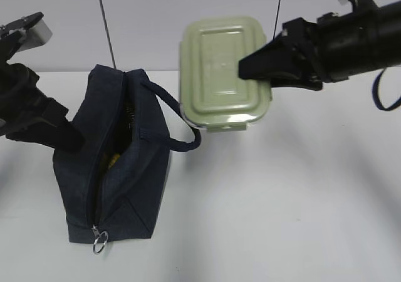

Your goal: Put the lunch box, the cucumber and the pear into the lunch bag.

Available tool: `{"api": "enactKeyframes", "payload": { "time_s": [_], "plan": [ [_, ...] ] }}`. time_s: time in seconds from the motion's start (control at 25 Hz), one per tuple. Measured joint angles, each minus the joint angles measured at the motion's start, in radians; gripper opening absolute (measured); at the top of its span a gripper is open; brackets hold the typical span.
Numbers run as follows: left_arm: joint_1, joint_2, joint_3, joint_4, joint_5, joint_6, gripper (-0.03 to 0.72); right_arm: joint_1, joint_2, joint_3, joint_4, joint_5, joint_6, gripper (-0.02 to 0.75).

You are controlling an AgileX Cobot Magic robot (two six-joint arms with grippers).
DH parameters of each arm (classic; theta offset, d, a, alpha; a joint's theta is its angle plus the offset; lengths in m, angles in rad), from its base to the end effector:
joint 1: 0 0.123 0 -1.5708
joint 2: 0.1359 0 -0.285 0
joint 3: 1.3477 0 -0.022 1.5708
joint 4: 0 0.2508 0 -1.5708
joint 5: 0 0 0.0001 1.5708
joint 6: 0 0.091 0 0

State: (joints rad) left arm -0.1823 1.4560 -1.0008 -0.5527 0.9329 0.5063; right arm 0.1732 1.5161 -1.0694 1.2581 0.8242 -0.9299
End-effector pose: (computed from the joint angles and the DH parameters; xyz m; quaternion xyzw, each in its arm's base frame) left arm 0.2645 -0.0878 0.2607 0.1980 0.9418 -0.2151 0.1663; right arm 0.3005 0.1172 0.2984 -0.1526 0.8378 0.4078 0.3295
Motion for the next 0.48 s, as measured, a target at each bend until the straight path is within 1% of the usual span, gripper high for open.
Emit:
{"api": "enactKeyframes", "payload": {
  "time_s": [0.12,0.24,0.32,0.48],
  "plan": [
    [0.0,0.0,0.0,0.0,0.0,0.0,0.021,0.095,0.035,-0.05,0.039,-0.019,-0.008,0.332],
    [0.0,0.0,0.0,0.0,0.0,0.0,0.021,0.169,0.09,-0.098,0.072,-0.049,-0.008,0.331],
    [0.0,0.0,0.0,0.0,0.0,0.0,0.021,0.202,0.121,-0.126,0.079,-0.076,0.001,0.331],
    [0.0,0.0,0.0,0.0,0.0,0.0,0.021,0.233,0.169,-0.155,0.087,-0.106,0.018,0.331]
  ]
}}
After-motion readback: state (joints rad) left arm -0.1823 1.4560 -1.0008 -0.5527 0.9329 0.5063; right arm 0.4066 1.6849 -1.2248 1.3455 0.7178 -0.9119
